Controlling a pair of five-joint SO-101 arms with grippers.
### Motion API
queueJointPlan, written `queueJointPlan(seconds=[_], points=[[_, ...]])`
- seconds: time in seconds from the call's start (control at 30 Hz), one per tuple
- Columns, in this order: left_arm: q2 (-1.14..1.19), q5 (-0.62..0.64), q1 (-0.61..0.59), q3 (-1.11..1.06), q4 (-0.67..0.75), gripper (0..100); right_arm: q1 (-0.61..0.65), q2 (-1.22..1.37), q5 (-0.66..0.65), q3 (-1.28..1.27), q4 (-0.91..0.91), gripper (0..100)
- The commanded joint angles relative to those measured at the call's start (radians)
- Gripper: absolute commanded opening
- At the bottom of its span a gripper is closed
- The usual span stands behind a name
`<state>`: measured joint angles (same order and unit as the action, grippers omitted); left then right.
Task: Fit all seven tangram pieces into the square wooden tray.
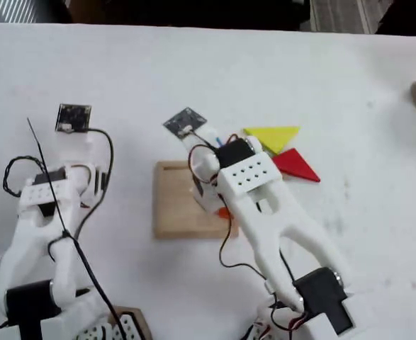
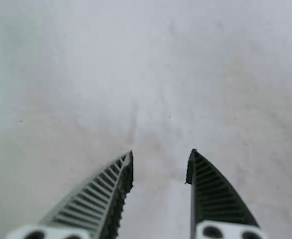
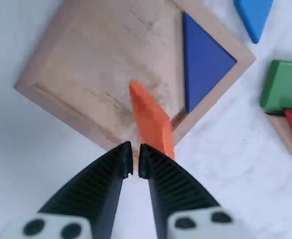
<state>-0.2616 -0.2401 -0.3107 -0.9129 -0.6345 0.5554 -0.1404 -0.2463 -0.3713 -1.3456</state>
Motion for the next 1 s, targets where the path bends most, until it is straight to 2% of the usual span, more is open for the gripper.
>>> queueJointPlan(seconds=[0.0,0.1,0.2,0.43,0.73,0.97], points=[[-0.005,-0.002,0.008,0.028,0.020,19,0.031,-0.028,0.068,0.002,0.090,1.7],[-0.005,-0.002,0.007,0.028,0.020,19,0.048,0.018,0.086,-0.017,0.177,1.7],[-0.005,-0.002,0.007,0.028,0.020,19,0.044,0.045,0.086,-0.014,0.189,1.7],[-0.005,-0.002,0.010,0.028,0.020,19,-0.008,-0.048,0.086,0.015,0.081,1.7],[-0.005,-0.002,0.012,0.026,0.020,19,-0.255,-0.278,0.041,-0.270,0.137,1.7],[-0.016,-0.002,0.053,0.015,-0.029,19,-0.513,-0.392,0.028,-0.505,0.305,1.7]])
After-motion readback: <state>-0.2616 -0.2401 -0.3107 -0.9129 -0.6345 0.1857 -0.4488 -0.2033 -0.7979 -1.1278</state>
